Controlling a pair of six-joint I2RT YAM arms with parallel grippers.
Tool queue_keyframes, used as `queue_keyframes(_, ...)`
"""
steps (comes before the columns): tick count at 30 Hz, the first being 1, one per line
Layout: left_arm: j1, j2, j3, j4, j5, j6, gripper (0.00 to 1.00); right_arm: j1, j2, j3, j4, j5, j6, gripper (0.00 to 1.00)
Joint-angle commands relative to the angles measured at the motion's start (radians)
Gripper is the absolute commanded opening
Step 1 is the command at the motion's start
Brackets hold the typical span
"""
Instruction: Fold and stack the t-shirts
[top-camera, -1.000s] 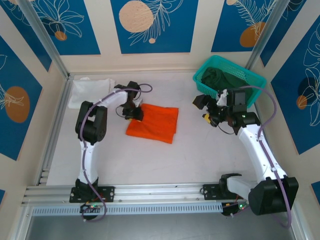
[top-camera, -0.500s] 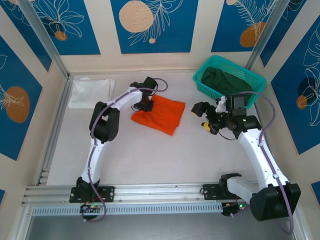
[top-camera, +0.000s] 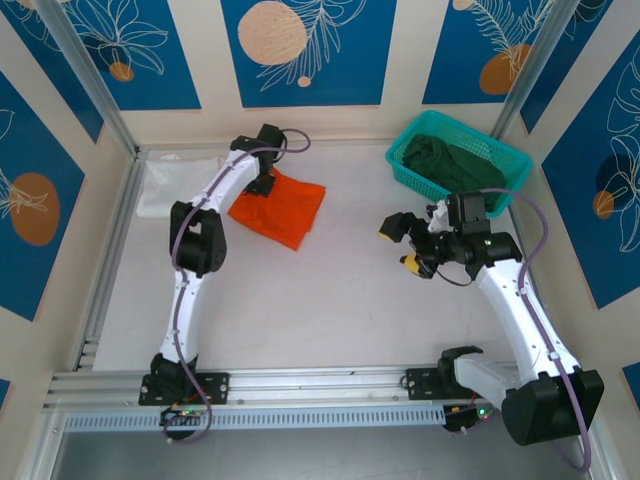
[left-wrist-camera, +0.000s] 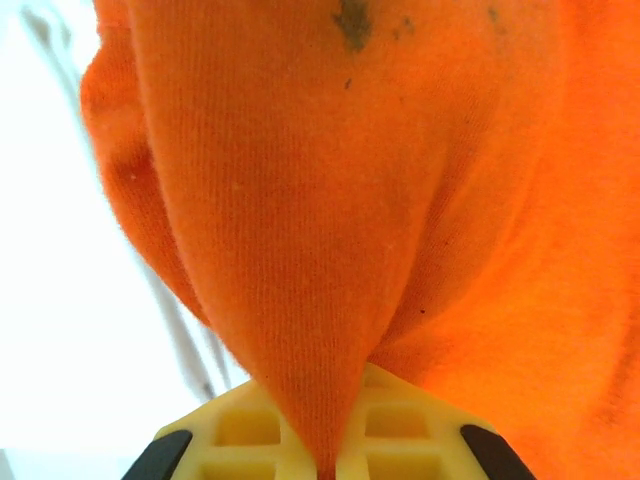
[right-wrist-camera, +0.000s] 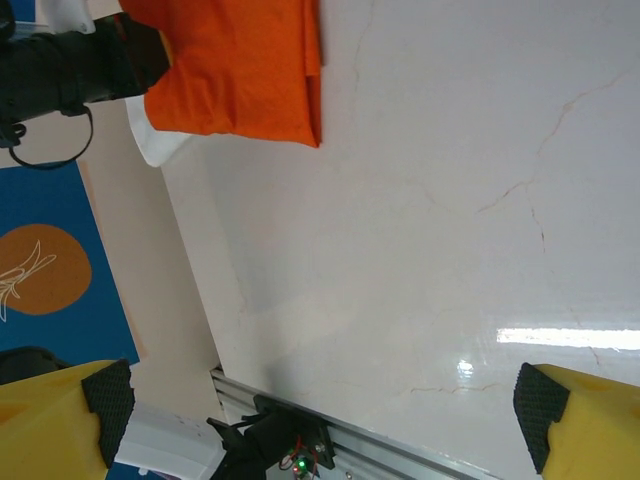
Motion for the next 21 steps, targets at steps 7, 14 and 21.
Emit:
queue_keyframes(7,0.072,-0.145,0.058,-0.026,-0.116,0.161,0.0,0.059,0.093,0.092,-0.043,-0.023,0.009,0.98)
queue_keyframes(14,0.137,-0.223,0.061,0.006,-0.129,0.233,0.0,0.111,0.189,0.177,-0.092,-0.013,-0.008,0.98)
queue_keyframes(21,0.214,-0.21,0.124,0.004,-0.106,0.242,0.0,0.15,0.274,0.27,-0.138,-0.004,-0.031,0.98)
